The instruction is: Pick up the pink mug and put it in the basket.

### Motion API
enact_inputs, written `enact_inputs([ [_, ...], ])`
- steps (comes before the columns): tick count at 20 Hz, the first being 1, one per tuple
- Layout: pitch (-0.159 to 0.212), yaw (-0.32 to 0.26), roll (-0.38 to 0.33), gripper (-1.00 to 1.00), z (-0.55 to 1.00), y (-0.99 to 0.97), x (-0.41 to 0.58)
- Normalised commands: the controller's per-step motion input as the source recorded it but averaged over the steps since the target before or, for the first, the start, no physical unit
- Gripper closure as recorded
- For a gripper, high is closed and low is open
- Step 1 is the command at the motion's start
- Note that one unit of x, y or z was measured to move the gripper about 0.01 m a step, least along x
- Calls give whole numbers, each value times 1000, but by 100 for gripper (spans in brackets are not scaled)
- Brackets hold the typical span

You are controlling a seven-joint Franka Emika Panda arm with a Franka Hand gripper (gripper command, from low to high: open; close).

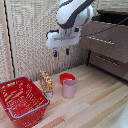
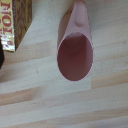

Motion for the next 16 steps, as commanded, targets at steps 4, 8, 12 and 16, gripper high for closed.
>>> enact_inputs([
  [4, -2, -59, 79, -100, -391, -374, -436],
  [8, -1, -66, 114, -100, -379, -495, -356],
  [12, -7, -41, 110, -100, -381, -453, -238],
  [16, -11, -19, 122, -100, -393, -429, -201],
])
